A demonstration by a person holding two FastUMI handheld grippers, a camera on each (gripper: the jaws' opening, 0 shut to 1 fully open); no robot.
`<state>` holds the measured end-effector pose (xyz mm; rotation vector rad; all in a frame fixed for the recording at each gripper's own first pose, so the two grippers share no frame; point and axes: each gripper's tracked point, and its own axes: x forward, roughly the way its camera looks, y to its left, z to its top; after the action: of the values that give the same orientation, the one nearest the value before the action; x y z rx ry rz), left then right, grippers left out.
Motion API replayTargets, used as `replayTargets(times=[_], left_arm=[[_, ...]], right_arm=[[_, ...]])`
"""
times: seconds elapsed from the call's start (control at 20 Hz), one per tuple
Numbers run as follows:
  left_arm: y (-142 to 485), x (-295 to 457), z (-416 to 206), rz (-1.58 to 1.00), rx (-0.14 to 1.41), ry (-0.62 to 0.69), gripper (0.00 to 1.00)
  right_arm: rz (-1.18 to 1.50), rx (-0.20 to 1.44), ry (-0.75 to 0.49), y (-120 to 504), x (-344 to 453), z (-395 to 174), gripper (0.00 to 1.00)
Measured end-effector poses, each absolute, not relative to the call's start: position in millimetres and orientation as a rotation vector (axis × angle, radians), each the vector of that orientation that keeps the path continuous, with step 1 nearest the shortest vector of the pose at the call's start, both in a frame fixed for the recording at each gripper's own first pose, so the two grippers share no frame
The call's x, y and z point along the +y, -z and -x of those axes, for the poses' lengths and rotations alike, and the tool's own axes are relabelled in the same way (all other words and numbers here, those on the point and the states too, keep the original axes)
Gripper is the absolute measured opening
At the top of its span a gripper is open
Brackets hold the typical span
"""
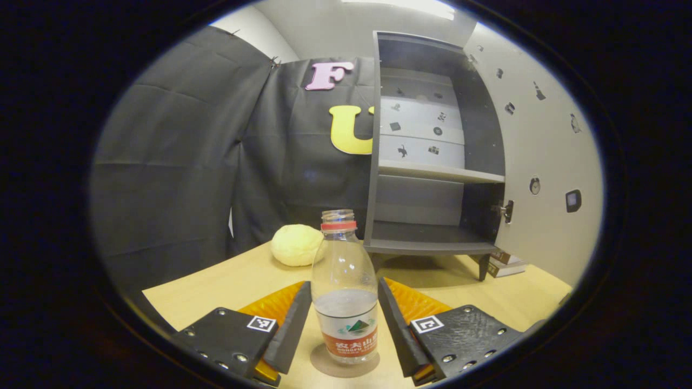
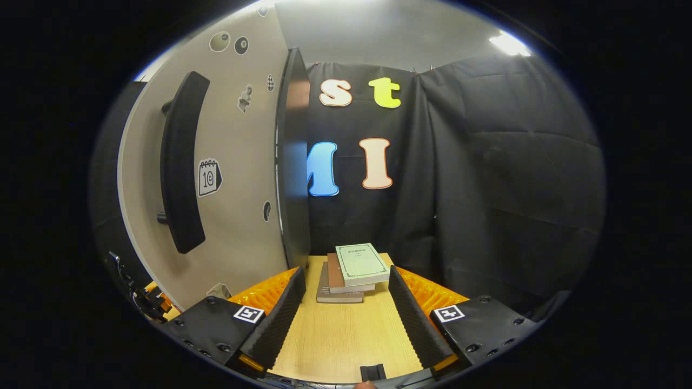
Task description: Open the cabinet door with the right hand, grasp the bottle in the cabinet with the left hand and place it on the coaster, then close the cabinet door with the right hand.
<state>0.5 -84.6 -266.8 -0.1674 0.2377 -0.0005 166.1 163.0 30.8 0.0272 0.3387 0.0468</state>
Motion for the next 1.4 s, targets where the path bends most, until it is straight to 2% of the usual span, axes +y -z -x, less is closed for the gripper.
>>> replayTargets(times=[0.15,0.2,0.25,0.5,0.55,0.6,0.7,0.8,0.9,1.25,1.3,1.35,1.4], left_arm=[[277,-93,3,0.159,0.248,0.004,0.75],[278,-95,3,0.141,0.247,0.003,0.72],[277,-96,4,0.127,0.241,0.006,0.72],[277,-99,8,0.105,0.260,-0.003,0.77],[277,-96,8,0.103,0.270,-0.014,0.75],[275,-95,10,0.101,0.273,-0.023,0.77],[263,-95,11,0.095,0.262,-0.029,0.80],[250,-96,13,0.088,0.247,-0.026,0.75],[239,-97,16,0.081,0.239,-0.023,0.75],[189,-98,30,0.068,0.198,-0.017,0.75],[178,-97,32,0.064,0.187,-0.019,0.77],[166,-94,35,0.062,0.177,-0.023,0.75],[152,-91,37,0.061,0.166,-0.029,0.75]], right_arm=[[-0.006,0.345,-0.048,-31,159,-166,0.98],[-0.004,0.346,-0.052,-31,159,-166,0.94],[0.001,0.346,-0.054,-32,159,-166,0.98],[0.010,0.338,-0.065,-33,158,-168,0.99],[0.007,0.337,-0.066,-33,159,-168,0.99],[0.003,0.337,-0.067,-33,159,-168,0.99],[-0.011,0.330,-0.068,-35,161,-169,0.99],[-0.030,0.316,-0.068,-36,164,-170,0.96],[-0.049,0.307,-0.070,-36,167,-173,0.99],[-0.114,0.266,-0.094,-41,179,-178,0.96],[-0.126,0.257,-0.098,-43,181,-180,0.99],[-0.139,0.249,-0.104,-44,184,-181,0.96],[-0.148,0.241,-0.113,-46,186,-182,0.98]])
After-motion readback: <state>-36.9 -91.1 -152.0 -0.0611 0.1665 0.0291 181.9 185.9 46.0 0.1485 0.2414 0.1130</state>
